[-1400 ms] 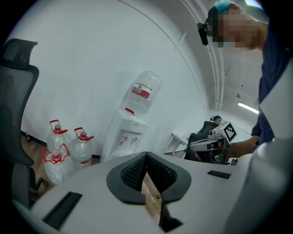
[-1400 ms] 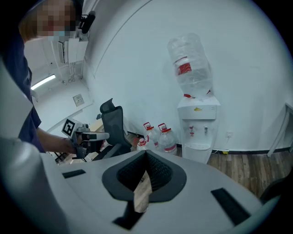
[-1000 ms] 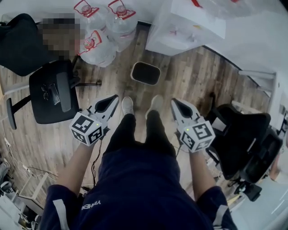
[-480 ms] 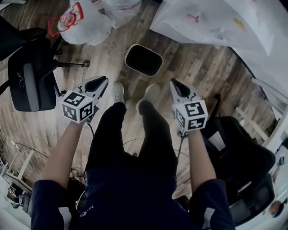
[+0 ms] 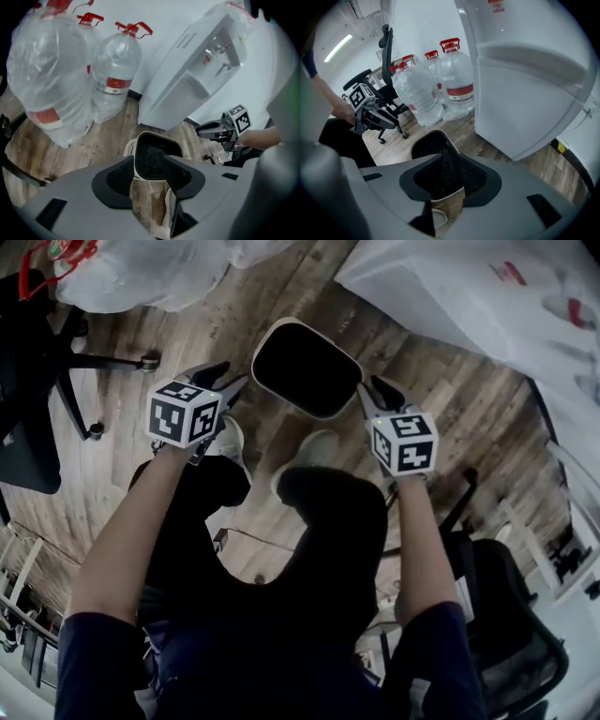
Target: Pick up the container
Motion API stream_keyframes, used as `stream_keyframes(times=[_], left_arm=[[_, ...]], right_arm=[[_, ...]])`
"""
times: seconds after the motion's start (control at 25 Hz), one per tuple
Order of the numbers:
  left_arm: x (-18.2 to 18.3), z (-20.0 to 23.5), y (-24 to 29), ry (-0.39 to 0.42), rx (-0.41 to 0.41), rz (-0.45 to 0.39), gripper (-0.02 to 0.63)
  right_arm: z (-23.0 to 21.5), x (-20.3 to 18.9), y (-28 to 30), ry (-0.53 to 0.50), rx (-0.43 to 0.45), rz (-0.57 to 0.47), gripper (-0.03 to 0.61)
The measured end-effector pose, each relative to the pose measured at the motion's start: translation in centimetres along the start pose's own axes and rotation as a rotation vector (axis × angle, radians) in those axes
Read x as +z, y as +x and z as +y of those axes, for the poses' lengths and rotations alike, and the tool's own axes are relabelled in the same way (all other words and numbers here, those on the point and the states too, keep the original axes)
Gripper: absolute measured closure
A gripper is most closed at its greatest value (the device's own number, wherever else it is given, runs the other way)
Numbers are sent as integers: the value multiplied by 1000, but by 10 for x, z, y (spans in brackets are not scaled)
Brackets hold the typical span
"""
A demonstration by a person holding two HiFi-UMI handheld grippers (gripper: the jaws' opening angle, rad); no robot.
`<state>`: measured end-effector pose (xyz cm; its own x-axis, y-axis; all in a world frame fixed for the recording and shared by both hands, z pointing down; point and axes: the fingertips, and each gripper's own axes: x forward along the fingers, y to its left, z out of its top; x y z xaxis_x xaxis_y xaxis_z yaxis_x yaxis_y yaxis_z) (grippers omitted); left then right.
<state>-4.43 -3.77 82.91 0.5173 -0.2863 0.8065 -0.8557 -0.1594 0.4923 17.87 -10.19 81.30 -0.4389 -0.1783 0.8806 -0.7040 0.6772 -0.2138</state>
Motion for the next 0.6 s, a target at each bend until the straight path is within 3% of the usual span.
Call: stream_keyframes(times=[0.2,0.44,0.6], left_arm=[[-23,28,74,-68,48,44,388],[-57,47,127,-113,101,142,380],[-66,51,141,-177,93,140,380]], right_arm=[[-31,-41,81,-12,24,126,388],[-46,-74,138,-62,83,191,383],[-48,-86,154,-59,88,179,390]])
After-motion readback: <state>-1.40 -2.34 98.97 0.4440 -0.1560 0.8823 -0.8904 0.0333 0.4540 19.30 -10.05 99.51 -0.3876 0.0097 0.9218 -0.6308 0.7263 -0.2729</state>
